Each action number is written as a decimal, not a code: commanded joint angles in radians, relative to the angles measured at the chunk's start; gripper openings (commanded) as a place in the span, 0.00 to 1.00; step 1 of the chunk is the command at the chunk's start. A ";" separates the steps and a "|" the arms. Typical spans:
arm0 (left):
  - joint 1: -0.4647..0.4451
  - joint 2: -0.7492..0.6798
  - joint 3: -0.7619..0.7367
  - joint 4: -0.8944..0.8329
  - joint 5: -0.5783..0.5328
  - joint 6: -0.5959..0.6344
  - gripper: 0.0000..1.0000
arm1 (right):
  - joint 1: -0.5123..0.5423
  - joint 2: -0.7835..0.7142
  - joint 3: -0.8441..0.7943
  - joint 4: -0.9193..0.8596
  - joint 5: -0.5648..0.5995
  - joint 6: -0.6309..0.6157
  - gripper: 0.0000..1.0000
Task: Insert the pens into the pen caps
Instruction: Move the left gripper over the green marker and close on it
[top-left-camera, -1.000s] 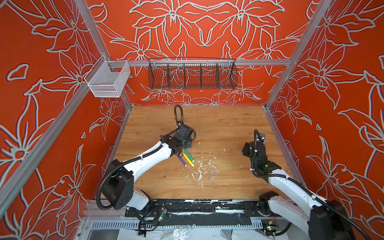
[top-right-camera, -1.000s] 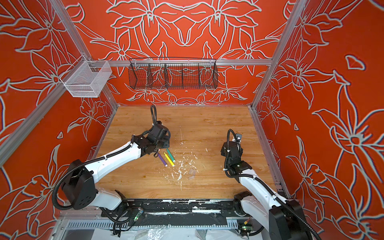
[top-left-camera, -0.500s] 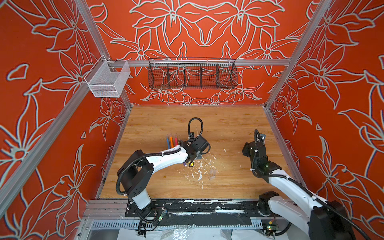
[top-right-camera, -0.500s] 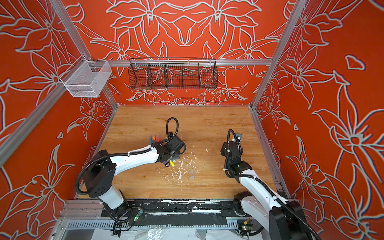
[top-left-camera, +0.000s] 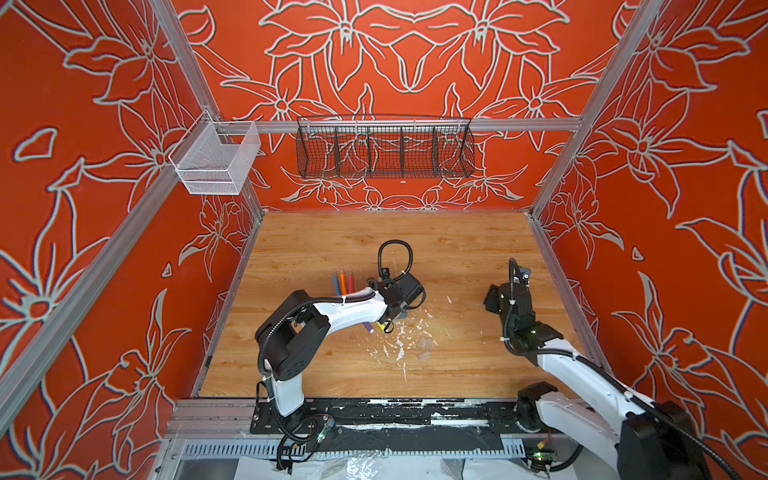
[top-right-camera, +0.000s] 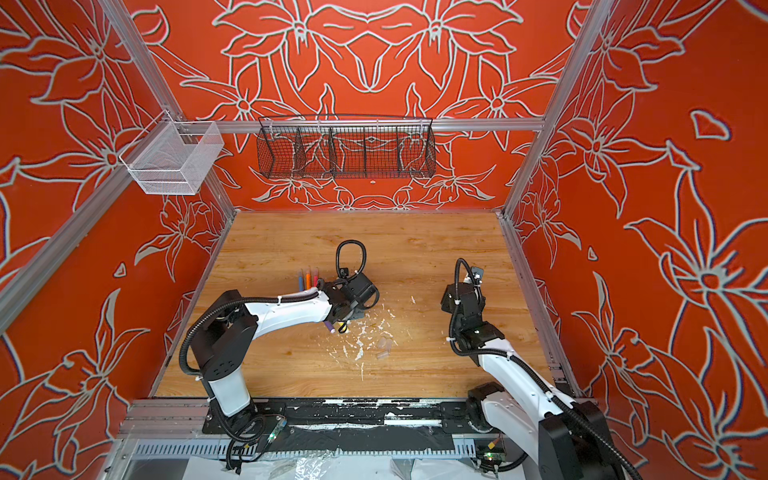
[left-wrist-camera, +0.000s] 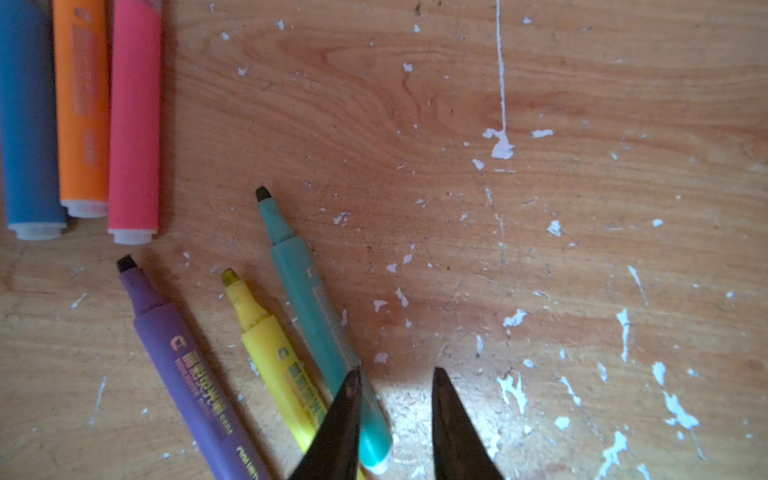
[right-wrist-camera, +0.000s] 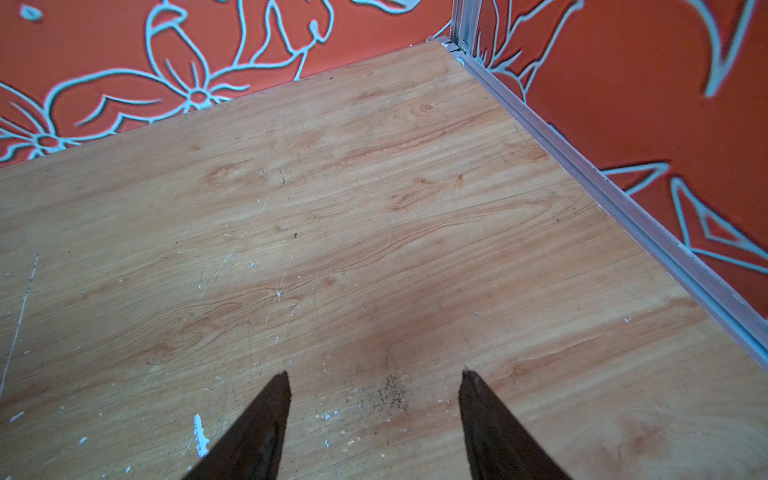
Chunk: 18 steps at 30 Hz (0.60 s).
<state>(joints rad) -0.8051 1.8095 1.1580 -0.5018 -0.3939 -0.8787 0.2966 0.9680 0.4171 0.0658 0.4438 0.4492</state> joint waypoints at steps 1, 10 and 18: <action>-0.005 0.017 0.014 -0.058 -0.052 -0.054 0.28 | -0.003 -0.001 0.001 0.019 -0.002 -0.005 0.66; -0.005 0.031 0.017 -0.104 -0.093 -0.092 0.31 | -0.004 -0.002 0.002 0.019 -0.003 -0.006 0.66; -0.005 0.089 0.017 -0.084 -0.073 -0.109 0.32 | -0.003 -0.002 0.001 0.020 -0.005 -0.006 0.66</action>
<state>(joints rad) -0.8055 1.8748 1.1595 -0.5648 -0.4500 -0.9512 0.2966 0.9684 0.4171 0.0658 0.4427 0.4488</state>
